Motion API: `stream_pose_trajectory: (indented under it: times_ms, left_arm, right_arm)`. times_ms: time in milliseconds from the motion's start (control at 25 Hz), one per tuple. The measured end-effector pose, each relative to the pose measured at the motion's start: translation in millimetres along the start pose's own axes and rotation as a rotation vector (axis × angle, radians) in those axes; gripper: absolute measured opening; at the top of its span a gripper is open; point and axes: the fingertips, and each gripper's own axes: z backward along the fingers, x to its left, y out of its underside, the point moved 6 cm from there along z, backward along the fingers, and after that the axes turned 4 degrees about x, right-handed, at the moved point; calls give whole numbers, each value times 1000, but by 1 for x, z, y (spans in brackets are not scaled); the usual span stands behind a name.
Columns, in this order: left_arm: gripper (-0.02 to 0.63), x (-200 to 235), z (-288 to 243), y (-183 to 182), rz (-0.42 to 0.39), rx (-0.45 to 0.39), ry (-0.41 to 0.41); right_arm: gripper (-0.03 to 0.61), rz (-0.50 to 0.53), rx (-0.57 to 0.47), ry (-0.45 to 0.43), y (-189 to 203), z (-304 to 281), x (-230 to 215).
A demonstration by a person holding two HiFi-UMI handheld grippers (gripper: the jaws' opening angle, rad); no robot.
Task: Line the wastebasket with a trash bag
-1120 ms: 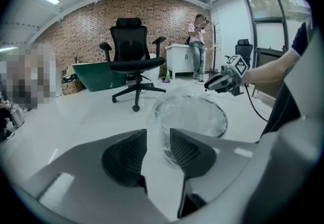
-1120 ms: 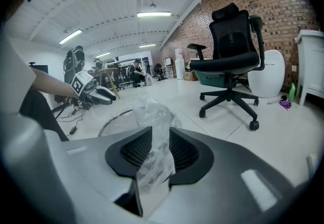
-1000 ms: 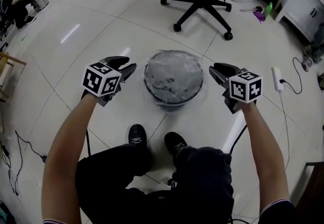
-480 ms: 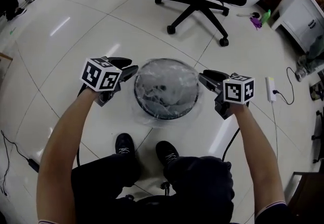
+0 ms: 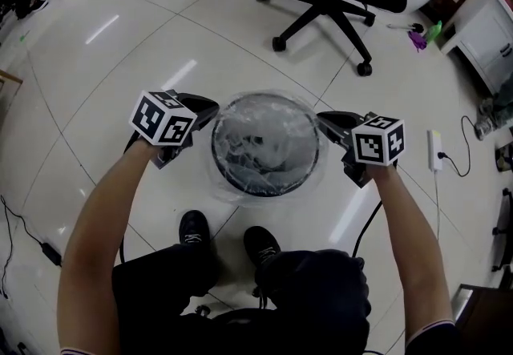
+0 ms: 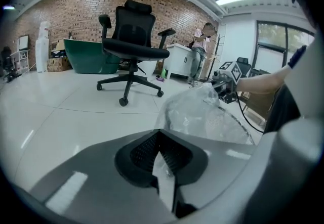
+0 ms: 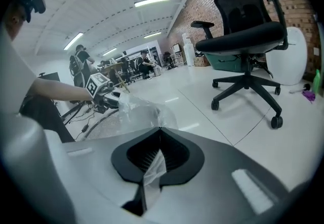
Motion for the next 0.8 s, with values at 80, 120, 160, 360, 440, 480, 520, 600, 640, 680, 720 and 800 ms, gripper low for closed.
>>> stream_pose_trajectory:
  times_ms: [80,120,160,360,440,480,520,600,640,680,720,800]
  left_arm:
    - [12,2,-3,1,0,1,-7]
    - [12,2,-4,2,-2,2,-10]
    - [12,2,-6,3,-2,3,-12]
    - [12,7,-12,9,3,14,-24]
    - [12,11,-15,12,7,20,-37]
    - [12,13,-16,13,10,24,-44]
    - [12,15,-17,16,14,30,-51]
    - [12,17,-19,21,20,48,-61]
    - [12,17,-21,24,22,60,-62]
    - [12,17,-24,27,22,73,-62]
    - [12,17,-26,31,22,85,-60]
    - [12,16,-31,36,23,106,-54]
  right_arm:
    - [2,7,-2,23,-2,-2,-6]
    - [2,6,-3,37,-2,-3,-9]
    - [2,2,-5,50,-1,-5,-12]
    - [2,-29,-12,114,3,-16,-30]
    - [2,-40,-7,131,6,-22,-38]
    - [2,-45,-4,136,7,-26,-41]
    - [2,-50,1,139,9,-30,-44]
    - [2,-60,15,139,15,-37,-49]
    - [2,-65,23,138,18,-41,-50]
    - [2,-72,30,135,22,-44,-52]
    - [2,-79,36,132,27,-47,-53]
    - [2,-93,46,124,35,-53,-55]
